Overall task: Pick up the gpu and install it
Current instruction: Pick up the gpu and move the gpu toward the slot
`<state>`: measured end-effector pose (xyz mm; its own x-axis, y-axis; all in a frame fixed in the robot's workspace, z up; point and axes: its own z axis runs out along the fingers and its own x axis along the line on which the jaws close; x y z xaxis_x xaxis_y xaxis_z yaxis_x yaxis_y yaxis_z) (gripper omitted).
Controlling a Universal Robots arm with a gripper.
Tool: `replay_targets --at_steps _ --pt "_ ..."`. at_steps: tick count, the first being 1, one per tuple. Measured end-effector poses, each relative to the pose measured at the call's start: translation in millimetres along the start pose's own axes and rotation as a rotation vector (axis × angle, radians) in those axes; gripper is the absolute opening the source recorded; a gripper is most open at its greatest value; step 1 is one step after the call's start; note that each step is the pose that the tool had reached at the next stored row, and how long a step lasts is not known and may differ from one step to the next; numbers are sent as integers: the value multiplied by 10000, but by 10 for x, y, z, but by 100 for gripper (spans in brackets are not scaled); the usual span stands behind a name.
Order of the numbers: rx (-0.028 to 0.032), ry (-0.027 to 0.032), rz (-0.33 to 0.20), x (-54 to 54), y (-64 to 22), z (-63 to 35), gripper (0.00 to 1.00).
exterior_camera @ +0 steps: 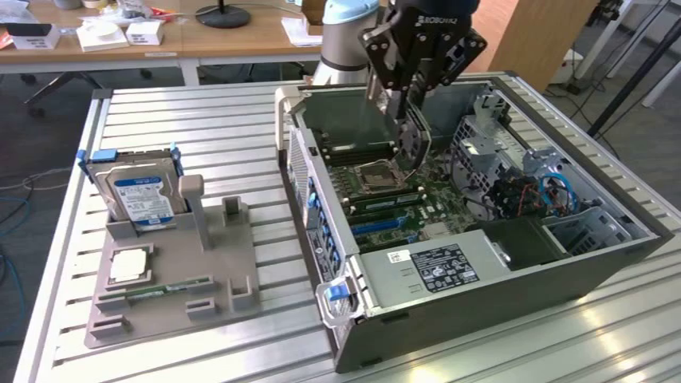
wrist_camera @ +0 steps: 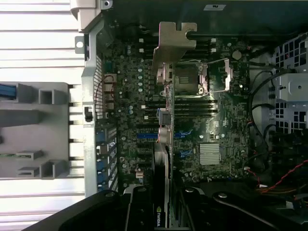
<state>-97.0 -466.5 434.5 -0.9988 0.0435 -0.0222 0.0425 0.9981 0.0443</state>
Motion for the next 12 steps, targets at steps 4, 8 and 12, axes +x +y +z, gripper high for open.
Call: replay_targets --at_steps 4,8,12 --pt "-1 1 0 -166 7 4 26" --pt "0 1 0 -313 14 7 26" --pt "-2 1 0 -443 19 11 26"
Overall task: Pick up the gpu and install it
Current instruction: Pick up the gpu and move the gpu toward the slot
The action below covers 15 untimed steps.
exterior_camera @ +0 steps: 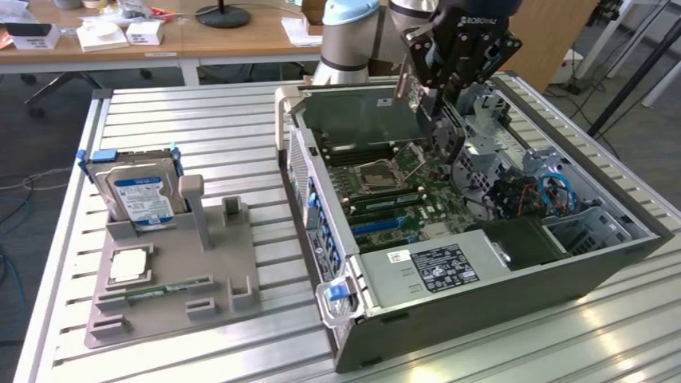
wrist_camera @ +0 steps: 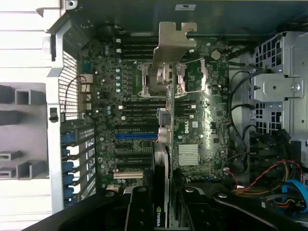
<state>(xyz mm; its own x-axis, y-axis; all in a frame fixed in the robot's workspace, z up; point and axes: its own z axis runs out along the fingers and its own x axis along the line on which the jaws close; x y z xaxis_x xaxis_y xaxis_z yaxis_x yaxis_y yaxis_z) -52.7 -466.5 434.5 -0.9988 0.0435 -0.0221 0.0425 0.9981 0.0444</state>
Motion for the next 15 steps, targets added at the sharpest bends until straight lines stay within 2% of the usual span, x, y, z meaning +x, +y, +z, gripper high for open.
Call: replay_targets --at_steps 6,11,15 --pt "-2 1 -8 -143 5 3 26" --pt "-3 0 -7 -147 8 3 26" --pt "-4 0 -7 -145 55 6 26"
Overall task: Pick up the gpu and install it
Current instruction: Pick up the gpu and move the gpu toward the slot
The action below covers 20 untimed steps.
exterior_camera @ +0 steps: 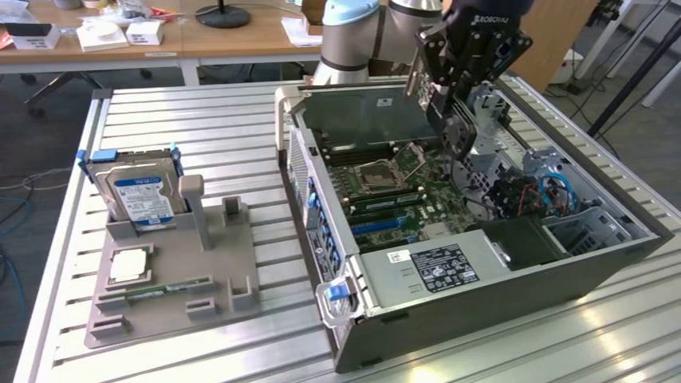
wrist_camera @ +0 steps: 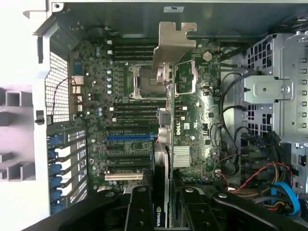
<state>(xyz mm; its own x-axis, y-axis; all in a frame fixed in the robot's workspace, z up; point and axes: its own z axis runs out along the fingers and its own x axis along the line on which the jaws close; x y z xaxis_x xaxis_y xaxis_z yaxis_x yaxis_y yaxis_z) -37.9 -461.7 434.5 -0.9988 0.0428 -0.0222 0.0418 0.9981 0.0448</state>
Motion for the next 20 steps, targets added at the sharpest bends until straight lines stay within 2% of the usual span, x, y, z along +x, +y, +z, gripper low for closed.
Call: replay_targets --at_steps 8,20 --pt "1 0 0 4 104 5 26" --pt "1 1 0 5 106 33 26"
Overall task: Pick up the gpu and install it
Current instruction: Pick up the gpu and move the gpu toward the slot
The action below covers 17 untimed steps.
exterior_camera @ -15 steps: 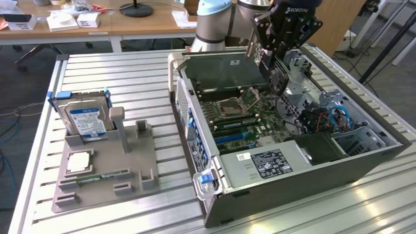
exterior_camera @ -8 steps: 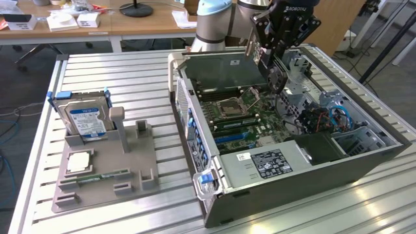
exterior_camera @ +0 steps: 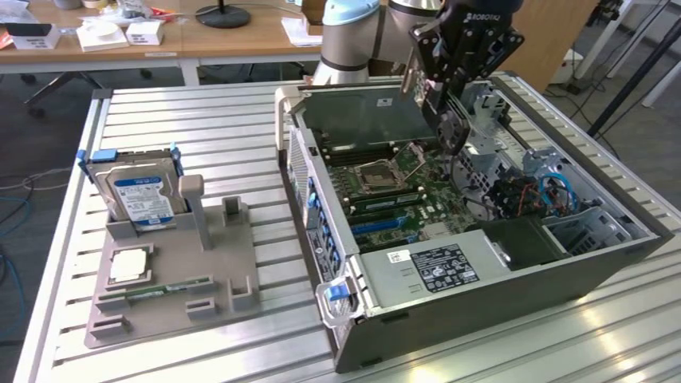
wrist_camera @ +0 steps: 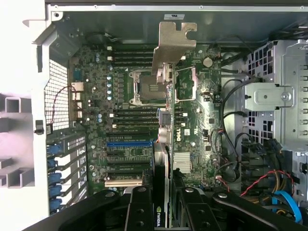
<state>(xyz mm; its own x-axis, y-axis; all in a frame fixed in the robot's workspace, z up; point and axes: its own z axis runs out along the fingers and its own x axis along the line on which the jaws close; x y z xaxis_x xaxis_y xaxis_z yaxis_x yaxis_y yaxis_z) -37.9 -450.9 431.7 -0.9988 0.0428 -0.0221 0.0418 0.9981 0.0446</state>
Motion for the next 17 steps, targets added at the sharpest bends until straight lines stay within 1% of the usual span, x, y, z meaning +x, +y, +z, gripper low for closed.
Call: replay_targets --at_steps 9,12,17 --pt "-1 0 -1 -3 -1 11 26" --pt "-3 -1 -1 -28 0 14 26" --pt "-1 0 0 -33 1 14 26"
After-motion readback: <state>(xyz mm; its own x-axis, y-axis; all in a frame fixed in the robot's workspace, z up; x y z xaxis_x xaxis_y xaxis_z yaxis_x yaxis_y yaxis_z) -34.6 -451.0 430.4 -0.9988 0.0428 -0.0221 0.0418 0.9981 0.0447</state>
